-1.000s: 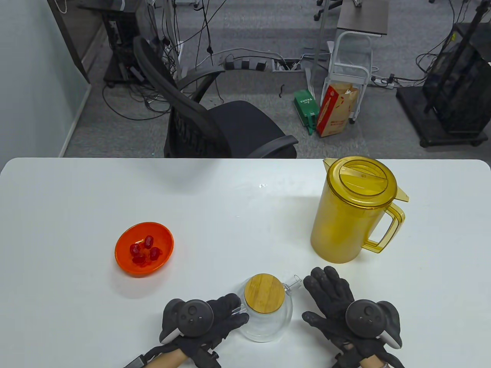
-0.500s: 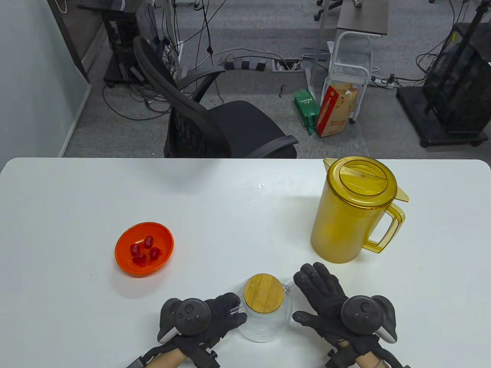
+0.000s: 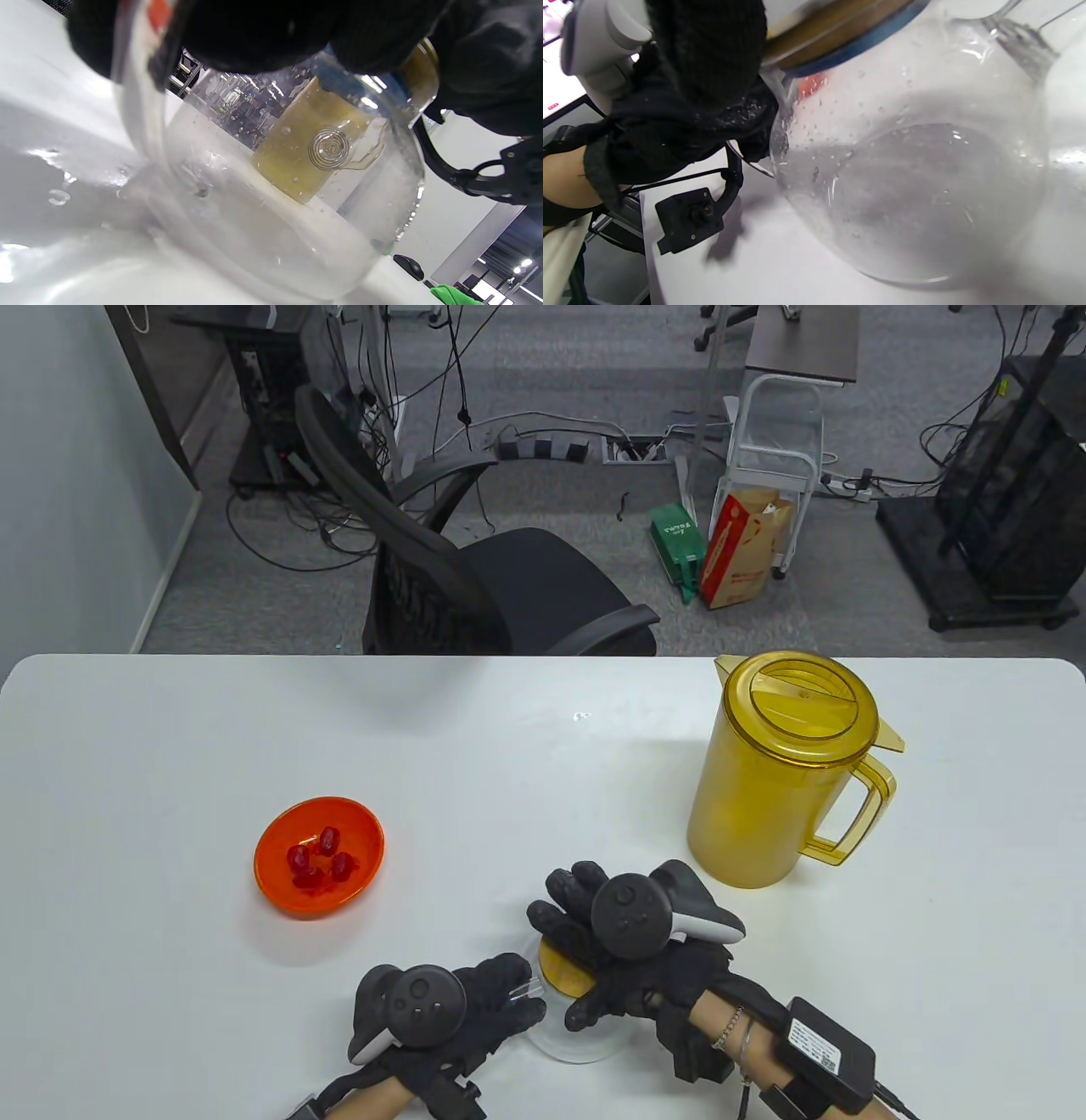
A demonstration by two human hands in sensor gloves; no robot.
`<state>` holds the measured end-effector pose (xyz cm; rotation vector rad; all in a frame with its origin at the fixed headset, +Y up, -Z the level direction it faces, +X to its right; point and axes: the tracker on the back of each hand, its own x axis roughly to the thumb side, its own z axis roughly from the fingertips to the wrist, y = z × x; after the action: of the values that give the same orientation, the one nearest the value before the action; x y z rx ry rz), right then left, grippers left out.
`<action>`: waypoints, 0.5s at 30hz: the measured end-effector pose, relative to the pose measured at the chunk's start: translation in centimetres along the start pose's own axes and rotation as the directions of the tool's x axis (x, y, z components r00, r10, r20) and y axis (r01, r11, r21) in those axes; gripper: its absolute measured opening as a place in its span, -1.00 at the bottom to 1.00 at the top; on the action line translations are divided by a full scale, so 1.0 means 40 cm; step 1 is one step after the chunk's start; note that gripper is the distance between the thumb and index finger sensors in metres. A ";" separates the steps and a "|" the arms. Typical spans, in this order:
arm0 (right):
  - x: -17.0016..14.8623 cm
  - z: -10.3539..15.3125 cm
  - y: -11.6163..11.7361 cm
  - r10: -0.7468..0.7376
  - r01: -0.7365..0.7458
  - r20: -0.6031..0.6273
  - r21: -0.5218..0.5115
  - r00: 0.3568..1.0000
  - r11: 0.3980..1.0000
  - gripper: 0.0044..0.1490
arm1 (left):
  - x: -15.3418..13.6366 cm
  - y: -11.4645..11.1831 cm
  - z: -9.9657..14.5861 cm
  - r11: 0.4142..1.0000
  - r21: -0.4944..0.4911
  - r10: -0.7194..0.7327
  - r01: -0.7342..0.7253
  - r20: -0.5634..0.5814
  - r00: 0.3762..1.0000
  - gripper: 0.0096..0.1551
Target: Make wolfberry and red date tea
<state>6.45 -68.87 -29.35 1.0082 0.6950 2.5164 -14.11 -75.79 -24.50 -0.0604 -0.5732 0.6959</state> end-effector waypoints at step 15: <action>0.023 -0.024 -0.008 -0.002 -0.001 0.044 0.073 0.999 0.997 0.25 | 0.000 -0.001 0.000 1.000 -0.005 0.008 -0.008 0.000 1.000 -0.42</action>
<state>5.18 -68.47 -29.61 1.0847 0.7790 2.4762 -14.11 -75.82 -24.48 -0.0677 -0.5752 0.7026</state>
